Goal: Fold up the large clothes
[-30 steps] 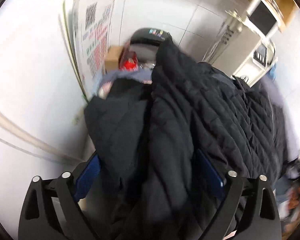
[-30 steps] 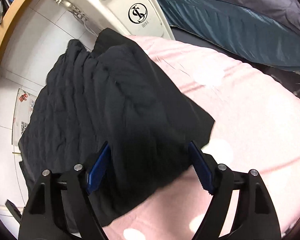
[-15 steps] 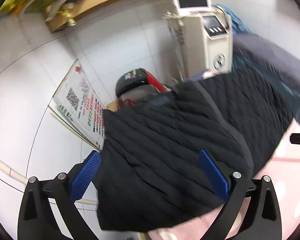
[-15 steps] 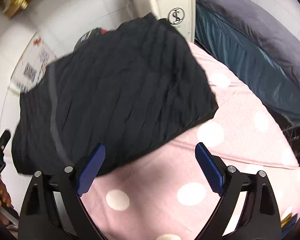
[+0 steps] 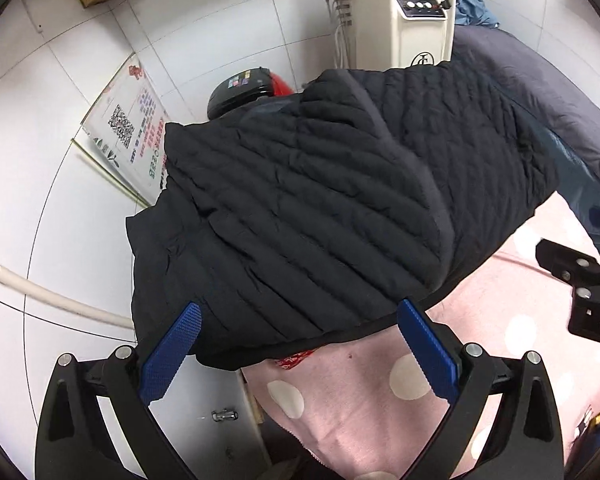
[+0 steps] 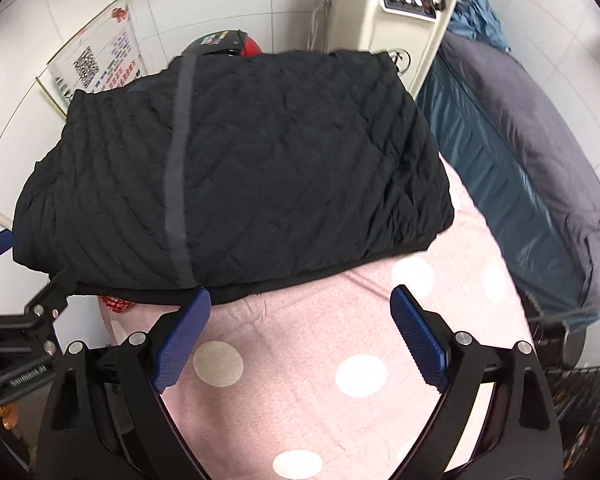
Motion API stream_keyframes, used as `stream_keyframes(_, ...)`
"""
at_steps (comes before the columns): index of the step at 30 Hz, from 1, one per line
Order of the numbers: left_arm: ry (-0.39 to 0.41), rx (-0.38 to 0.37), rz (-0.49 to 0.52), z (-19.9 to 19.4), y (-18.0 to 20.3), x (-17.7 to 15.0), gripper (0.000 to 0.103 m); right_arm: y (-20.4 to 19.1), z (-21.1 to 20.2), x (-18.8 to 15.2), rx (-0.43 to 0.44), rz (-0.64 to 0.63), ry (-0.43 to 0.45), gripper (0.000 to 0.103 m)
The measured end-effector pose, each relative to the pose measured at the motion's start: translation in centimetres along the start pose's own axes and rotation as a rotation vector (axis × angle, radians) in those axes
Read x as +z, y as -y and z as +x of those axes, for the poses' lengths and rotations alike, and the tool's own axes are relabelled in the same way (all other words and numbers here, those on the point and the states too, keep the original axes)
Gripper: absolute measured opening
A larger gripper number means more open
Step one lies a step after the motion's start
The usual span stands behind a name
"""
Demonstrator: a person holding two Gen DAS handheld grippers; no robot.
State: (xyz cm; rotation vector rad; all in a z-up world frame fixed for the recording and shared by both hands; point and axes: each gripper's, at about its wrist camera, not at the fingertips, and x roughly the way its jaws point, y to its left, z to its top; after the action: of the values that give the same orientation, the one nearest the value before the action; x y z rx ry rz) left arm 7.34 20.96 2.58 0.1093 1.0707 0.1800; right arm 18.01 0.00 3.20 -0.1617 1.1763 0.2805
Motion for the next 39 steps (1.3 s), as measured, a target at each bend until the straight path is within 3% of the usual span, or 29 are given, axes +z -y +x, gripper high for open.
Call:
stream_keyframes(3, -0.018, -0.017, -0.011, -0.1, -0.2, -0.2, 0.097, -0.8, 0.0, 0.6, 0.007, -0.022, -0.003, 0.090)
stream_keyframes(9, -0.127, -0.068, -0.089, 1.1, -1.6, -0.4, 0.097, -2.5, 0.0, 0.9, -0.007, -0.074, -0.008, 0.090)
stream_keyframes(13, -0.130, -0.038, -0.082, 1.3, -1.8, -0.4, 0.097, -3.0, -0.2, 1.0, -0.010, -0.085, -0.007, 0.090)
stream_keyframes(39, -0.176, -0.029, -0.109, 2.3, -2.1, -0.6, 0.097, -3.5, 0.4, 0.9, -0.015, -0.092, -0.023, 0.090)
